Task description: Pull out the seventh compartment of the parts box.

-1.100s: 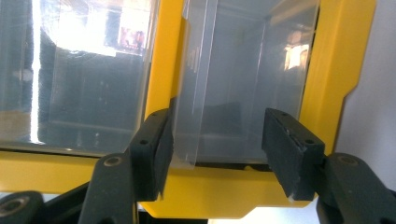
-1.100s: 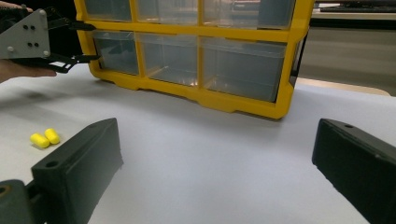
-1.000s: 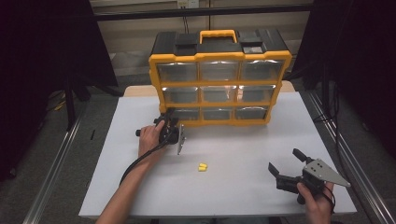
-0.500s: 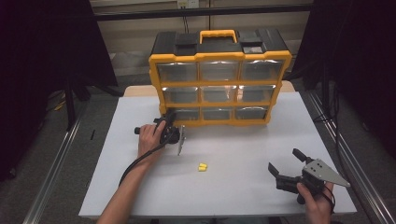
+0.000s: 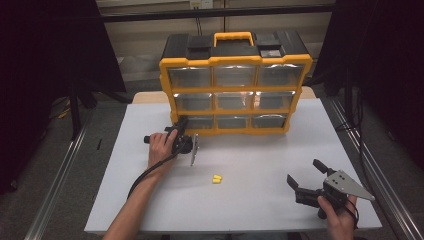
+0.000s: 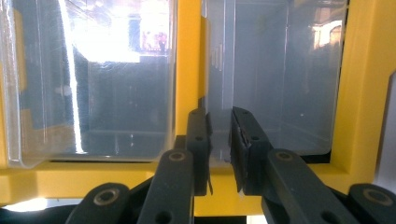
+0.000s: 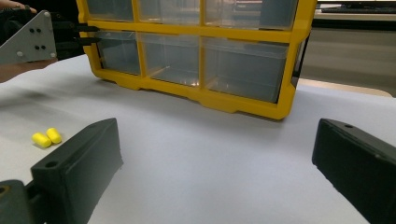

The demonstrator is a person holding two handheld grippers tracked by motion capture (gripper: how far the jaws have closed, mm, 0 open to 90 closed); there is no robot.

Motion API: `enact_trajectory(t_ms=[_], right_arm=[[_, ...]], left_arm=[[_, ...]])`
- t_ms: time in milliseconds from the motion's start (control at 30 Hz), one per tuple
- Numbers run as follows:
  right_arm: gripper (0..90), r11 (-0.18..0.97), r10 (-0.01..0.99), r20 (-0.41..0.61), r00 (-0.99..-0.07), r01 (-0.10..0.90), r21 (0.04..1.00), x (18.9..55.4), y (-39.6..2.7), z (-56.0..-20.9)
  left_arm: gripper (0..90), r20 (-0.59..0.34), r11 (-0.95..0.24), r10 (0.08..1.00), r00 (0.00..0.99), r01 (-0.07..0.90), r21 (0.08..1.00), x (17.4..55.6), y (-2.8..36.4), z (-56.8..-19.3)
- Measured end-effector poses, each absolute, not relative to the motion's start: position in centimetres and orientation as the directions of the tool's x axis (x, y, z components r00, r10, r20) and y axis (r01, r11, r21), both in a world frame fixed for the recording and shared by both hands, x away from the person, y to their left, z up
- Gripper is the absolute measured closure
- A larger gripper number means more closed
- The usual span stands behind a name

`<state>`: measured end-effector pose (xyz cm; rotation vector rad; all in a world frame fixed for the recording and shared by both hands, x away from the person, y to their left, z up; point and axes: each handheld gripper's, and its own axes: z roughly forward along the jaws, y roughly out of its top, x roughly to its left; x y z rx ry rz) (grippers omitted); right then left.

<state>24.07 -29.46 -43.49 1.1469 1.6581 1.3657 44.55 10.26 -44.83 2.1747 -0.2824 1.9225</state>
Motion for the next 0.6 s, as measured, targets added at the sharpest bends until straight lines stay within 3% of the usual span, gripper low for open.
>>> enact_trajectory(t_ms=[600], right_arm=[[1.3, 0.056, 0.93, 0.023, -0.368, 0.203, 0.978, 23.94, -29.52, -43.45]], left_arm=[[78.7, 0.991, -0.954, 0.01, 0.134, -0.297, 0.05, 44.0, 10.32, -44.39]])
